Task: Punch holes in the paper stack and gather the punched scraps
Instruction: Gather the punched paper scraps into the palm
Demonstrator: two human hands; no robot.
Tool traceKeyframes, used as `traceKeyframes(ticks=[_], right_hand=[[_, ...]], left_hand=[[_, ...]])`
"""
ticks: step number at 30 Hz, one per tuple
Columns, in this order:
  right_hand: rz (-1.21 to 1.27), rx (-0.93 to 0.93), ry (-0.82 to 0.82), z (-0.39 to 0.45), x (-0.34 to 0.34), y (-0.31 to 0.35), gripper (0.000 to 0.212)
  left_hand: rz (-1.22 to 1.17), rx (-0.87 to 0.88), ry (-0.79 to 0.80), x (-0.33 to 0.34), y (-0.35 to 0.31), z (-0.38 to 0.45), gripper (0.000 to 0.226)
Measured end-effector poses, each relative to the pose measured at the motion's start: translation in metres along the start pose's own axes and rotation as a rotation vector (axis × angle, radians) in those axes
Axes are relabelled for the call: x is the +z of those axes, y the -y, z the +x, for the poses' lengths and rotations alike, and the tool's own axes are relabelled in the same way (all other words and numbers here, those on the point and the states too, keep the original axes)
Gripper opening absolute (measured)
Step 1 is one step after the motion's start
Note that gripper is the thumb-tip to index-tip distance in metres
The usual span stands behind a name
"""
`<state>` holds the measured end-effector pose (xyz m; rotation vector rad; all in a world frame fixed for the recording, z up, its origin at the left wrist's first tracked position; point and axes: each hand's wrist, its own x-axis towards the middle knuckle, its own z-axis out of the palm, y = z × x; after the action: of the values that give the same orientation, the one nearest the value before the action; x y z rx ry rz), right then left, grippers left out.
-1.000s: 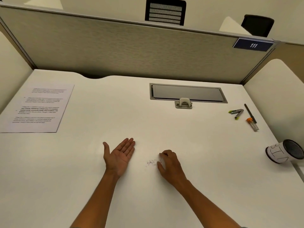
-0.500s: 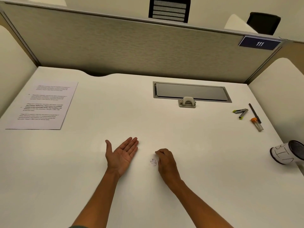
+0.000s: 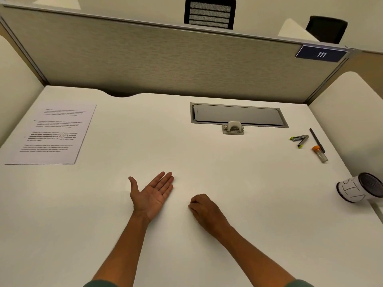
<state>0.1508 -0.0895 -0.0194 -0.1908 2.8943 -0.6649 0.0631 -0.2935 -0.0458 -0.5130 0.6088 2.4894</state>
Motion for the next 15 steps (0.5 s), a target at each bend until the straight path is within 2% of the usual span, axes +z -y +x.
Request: traceKeyframes(ticks=[2,6,10,12,15], right_hand=[[0.034,0.075,-0.005,-0.002,-0.004,-0.006,0.027],[0.021,0.014,-0.095,-0.007,-0.008,-0.019,0.023],[0.011,0.039,-0.029,-0.008,-0.002,-0.023,0.037],[-0.025,0.046,-0.012,-0.007,0.001,-0.021,0.033],[-0.154,0.026,-0.002,-0.008,0.004,-0.016,0.015]], left_hand=[[0.001,-0.001,0.004,0.0,0.0,0.0,0.116],[0.011,-0.02,0.011,0.001,0.002,-0.001,0.115],[0.024,-0.028,0.012,0.0,0.004,-0.003,0.115],[0.031,-0.027,0.008,0.0,0.005,-0.004,0.115],[0.04,-0.021,0.001,0.0,0.006,-0.005,0.114]])
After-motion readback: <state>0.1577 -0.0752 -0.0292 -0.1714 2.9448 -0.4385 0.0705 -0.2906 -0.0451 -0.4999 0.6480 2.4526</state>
